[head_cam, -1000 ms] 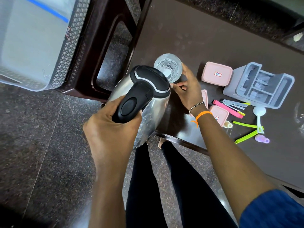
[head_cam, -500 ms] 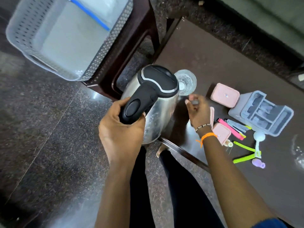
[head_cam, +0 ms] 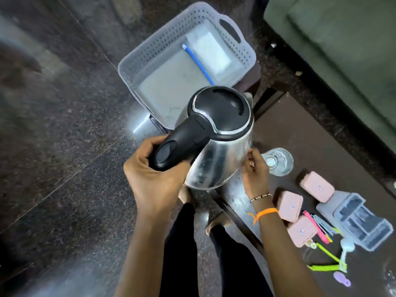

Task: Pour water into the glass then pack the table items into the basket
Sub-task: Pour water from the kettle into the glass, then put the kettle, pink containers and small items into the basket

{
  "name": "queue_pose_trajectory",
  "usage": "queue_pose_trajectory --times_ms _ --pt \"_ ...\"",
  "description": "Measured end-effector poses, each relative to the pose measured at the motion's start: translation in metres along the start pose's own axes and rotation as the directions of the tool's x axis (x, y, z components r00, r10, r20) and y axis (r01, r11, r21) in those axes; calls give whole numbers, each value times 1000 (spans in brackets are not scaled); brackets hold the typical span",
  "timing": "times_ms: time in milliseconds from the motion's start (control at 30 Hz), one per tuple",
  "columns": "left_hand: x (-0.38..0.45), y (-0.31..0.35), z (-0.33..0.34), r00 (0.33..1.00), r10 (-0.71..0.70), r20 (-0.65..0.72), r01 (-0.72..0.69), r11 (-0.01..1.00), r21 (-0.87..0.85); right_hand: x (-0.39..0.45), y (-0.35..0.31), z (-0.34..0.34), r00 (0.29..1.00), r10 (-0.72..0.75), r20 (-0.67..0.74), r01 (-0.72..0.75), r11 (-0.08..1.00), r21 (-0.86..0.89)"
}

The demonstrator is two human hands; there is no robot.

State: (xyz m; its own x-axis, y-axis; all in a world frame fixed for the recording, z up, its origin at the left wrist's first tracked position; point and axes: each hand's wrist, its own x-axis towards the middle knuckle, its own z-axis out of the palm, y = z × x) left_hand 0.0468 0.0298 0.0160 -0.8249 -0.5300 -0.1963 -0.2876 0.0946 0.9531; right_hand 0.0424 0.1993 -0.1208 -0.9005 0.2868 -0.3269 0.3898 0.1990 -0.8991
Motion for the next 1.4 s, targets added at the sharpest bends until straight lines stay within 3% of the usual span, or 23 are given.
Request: queue_pose_trajectory --times_ms 300,467,767,1000,1267,1400 --pt "108 36 -19 973 228 -31 -229 952 -204 31 -50 63 1000 7 11 -6 998 -57" --pt "163 27 -13 945 327 1 -316 915 -249 65 -61 100 994 44 -104 -50 997 -55" --pt "224 -30 25 993 79 82 -60 975 -216 110 -54 142 943 195 -270 -218 974 -59" --pt "231 -48 25 986 117 115 -86 966 -245 114 -52 142 949 170 -266 -199 976 -84" --pt "244 -52 31 981 194 -13 -194 977 -91 114 -50 140 957 166 -238 -187 980 -67" --pt "226 -42 29 976 179 -125 -150 966 209 114 -57 134 962 140 -236 -171 978 -117"
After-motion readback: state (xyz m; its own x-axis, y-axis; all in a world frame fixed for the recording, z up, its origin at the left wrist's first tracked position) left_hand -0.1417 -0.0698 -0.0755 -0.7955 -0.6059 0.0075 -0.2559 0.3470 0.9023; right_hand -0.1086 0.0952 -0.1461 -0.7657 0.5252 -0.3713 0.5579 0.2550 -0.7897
